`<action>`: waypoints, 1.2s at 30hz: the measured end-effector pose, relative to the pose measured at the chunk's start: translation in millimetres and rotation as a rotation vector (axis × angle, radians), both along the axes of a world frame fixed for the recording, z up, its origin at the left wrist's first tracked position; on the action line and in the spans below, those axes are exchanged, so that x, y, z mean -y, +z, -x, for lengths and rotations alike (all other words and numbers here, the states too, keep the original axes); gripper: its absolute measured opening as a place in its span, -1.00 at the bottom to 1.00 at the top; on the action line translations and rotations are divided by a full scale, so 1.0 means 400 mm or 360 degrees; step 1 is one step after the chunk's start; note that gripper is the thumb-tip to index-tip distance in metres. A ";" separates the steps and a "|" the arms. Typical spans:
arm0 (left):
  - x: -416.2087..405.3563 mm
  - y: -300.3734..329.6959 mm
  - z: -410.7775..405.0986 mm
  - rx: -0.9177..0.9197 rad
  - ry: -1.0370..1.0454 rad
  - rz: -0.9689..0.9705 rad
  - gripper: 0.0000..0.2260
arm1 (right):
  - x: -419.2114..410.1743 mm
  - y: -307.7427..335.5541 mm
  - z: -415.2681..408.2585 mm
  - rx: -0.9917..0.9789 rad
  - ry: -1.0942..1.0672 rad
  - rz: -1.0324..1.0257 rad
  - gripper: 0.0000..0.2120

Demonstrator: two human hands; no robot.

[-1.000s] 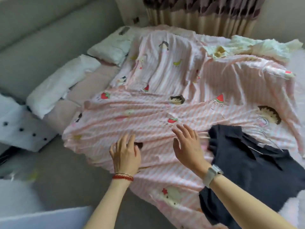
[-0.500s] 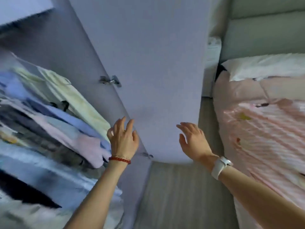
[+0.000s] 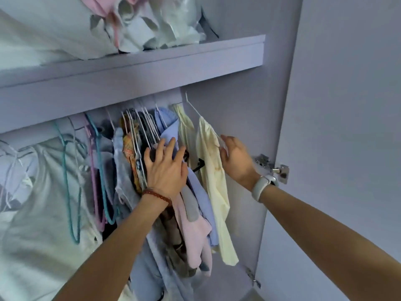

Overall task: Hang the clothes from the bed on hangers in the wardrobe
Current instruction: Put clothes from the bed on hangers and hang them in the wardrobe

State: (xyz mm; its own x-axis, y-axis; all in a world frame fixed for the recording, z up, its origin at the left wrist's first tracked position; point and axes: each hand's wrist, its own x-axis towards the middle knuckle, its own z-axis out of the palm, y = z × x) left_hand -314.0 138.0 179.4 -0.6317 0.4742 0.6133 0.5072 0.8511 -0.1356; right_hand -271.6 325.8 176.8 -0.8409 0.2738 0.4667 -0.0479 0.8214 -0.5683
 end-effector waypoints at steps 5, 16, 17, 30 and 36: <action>-0.019 -0.045 0.089 0.0250 0.0230 0.0035 -0.53 | -0.035 0.090 0.233 0.0222 0.0057 -0.0113 -0.54; -0.015 -0.081 0.111 0.0193 0.0275 -0.0137 -0.59 | -0.042 0.114 0.345 0.0156 -0.0040 -0.0213 -0.74; -0.017 -0.081 0.112 0.0210 0.0286 -0.0141 -0.59 | -0.046 0.117 0.331 0.0098 -0.0034 -0.0124 -0.74; -0.160 -0.119 -0.023 0.0119 -0.0398 -0.0340 -0.54 | -0.175 -0.189 -0.279 -0.0035 0.0050 -0.0324 -0.85; -0.252 -0.227 -0.162 0.0623 -0.1063 -0.0044 -0.77 | -0.190 -0.241 -0.655 -0.0014 -0.0393 -0.0603 -0.79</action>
State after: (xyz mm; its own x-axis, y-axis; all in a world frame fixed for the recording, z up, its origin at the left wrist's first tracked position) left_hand -249.3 238.6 88.7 -0.3904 0.8186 0.4213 0.9207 0.3484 0.1761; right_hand -9.6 401.7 80.6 -0.7672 0.2744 0.5797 0.1723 0.9588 -0.2257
